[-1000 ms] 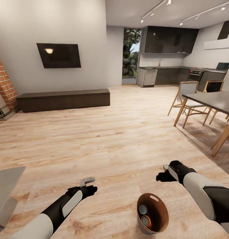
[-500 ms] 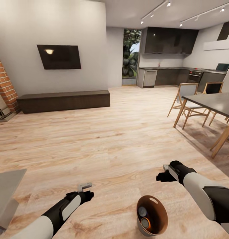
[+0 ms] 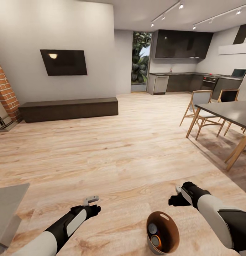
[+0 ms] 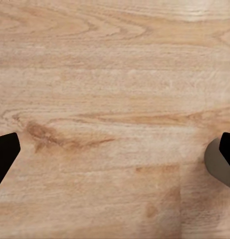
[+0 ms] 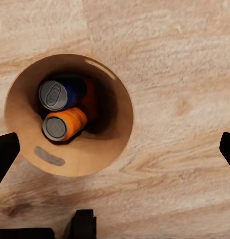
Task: Put the three can of soda from the living room inside the tash can in the kitchen.
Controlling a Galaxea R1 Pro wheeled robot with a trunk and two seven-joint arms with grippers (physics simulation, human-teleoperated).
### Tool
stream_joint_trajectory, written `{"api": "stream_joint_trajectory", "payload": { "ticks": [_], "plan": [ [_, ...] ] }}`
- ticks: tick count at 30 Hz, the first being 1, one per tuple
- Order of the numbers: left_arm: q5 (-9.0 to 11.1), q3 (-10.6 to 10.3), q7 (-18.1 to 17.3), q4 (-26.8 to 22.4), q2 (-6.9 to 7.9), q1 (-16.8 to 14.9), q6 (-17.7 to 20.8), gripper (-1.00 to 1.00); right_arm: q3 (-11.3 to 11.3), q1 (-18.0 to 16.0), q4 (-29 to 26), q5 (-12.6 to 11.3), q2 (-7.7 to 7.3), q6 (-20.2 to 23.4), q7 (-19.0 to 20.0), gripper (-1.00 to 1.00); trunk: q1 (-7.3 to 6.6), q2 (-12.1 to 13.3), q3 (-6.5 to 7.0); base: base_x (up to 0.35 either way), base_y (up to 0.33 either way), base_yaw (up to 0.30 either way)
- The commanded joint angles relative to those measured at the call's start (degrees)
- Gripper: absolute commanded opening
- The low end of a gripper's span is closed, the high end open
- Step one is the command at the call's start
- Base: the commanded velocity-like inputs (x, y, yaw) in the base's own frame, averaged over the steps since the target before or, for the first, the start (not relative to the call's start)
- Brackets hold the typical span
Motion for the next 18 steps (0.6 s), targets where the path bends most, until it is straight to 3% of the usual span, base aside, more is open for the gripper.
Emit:
{"api": "stream_joint_trajectory", "payload": {
  "ticks": [1,6,11,18],
  "plan": [
    [0.06,0.0,-0.06,0.02,0.01,0.05,-0.15,1.0,-0.04,1.36,-0.06,-0.01,0.0,-0.02,-0.01,1.0,-0.23,0.42,0.19,0.0,0.0,0.0],
    [0.09,0.02,-0.39,-0.01,0.32,1.84,-0.45,1.0,-0.12,6.19,-0.18,0.02,-0.44,-0.25,0.03,1.0,-1.32,2.42,1.08,0.0,0.0,0.0],
    [0.07,0.01,-0.53,0.04,0.16,4.75,-0.94,1.0,-0.14,11.51,-0.05,-0.02,-0.7,-5.51,0.03,1.0,-2.42,4.43,1.98,0.0,0.0,0.0],
    [-0.03,0.0,-0.55,1.04,0.06,7.56,-3.75,1.0,-0.19,16.1,-0.1,-0.06,-1.03,-7.45,0.01,1.0,-3.96,7.23,3.24,0.0,0.0,0.0]
  ]
}}
